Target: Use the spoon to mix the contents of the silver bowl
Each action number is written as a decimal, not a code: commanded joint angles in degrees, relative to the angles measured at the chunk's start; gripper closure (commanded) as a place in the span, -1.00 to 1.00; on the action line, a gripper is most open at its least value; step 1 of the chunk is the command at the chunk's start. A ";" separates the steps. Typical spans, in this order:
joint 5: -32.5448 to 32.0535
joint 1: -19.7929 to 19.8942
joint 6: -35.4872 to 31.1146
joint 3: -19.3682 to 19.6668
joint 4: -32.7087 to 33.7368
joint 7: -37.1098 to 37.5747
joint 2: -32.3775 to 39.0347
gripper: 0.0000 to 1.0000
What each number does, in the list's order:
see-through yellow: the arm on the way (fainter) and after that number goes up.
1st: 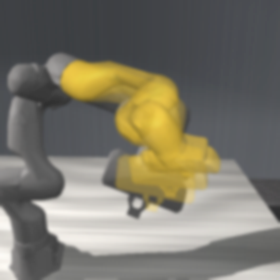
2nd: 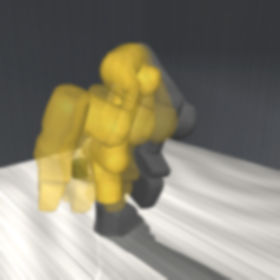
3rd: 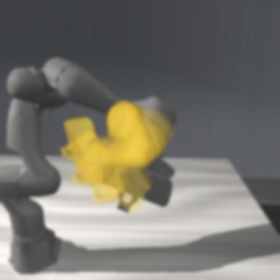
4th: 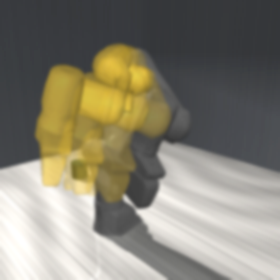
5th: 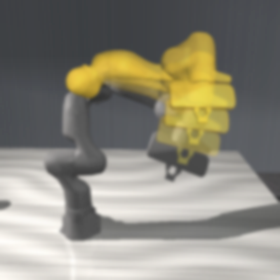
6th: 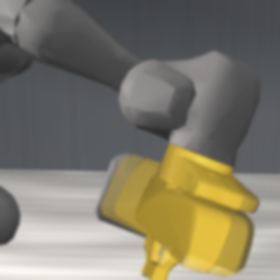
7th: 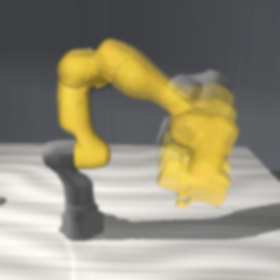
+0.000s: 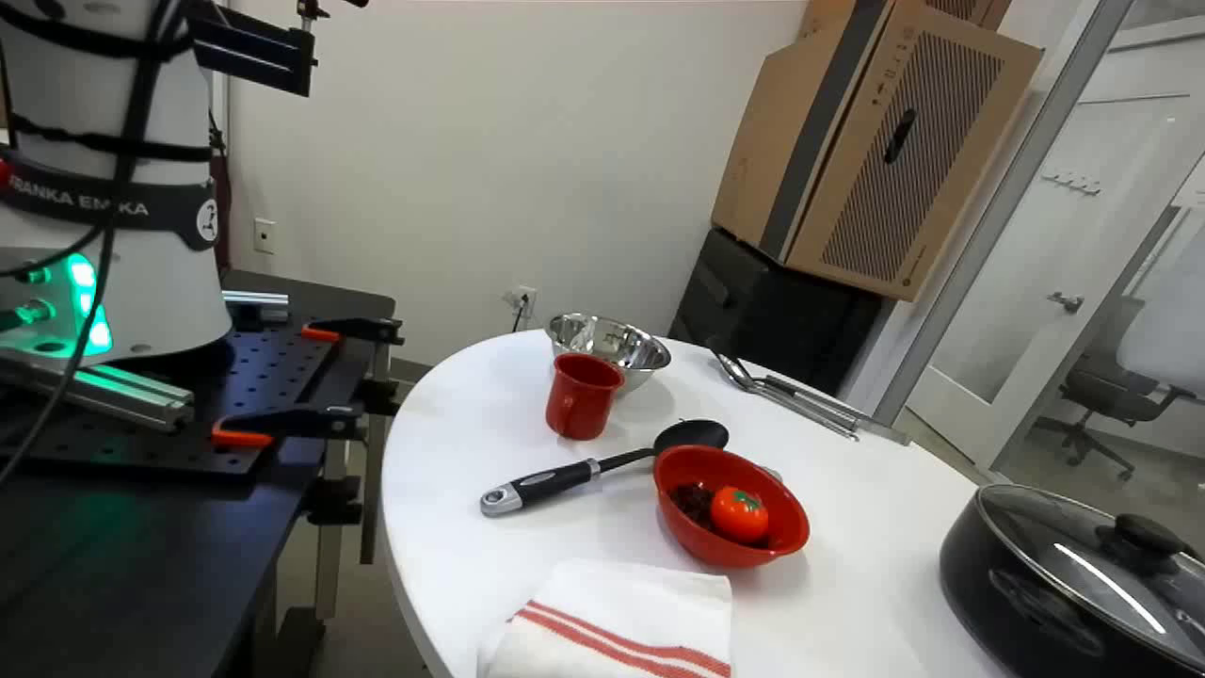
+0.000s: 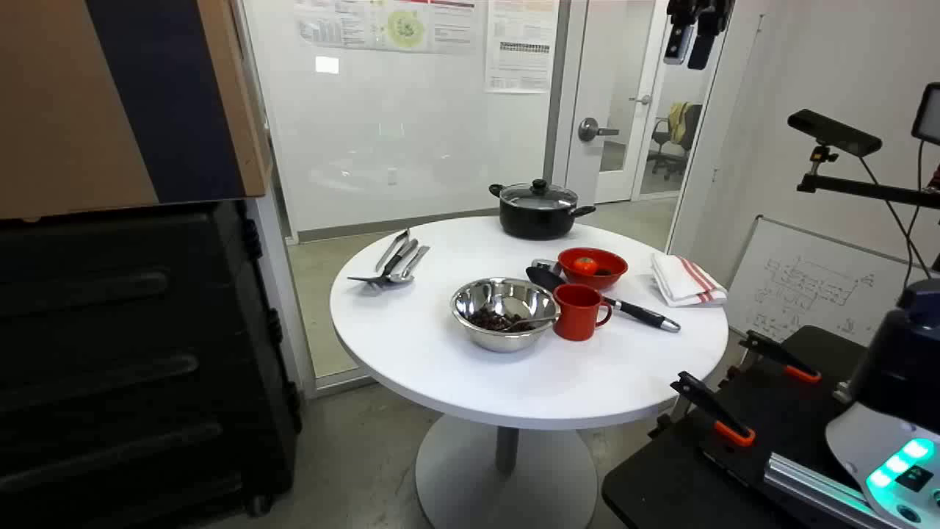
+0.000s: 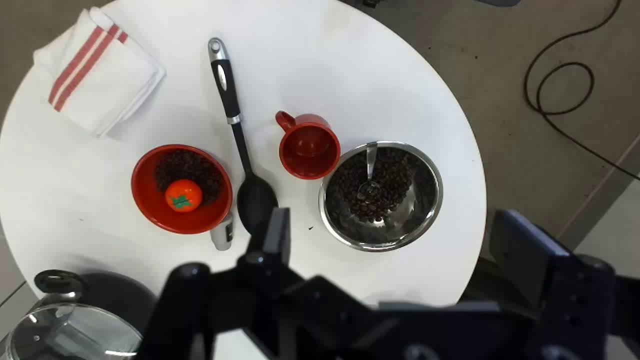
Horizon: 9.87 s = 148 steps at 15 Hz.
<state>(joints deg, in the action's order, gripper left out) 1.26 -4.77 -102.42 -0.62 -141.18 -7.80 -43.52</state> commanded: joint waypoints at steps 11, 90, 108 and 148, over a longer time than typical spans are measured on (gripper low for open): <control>-4.07 -0.01 -14.44 2.82 2.08 -7.23 8.46 -1.00; -14.18 -6.69 -50.01 -5.19 0.22 9.95 61.84 -0.95; -12.45 -6.37 -50.17 -5.11 -0.58 11.69 59.88 -0.01; -21.53 -7.67 -51.76 -1.89 6.69 12.56 63.42 -0.80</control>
<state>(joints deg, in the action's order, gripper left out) -18.05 -11.11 -153.01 -3.48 -137.30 3.17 17.13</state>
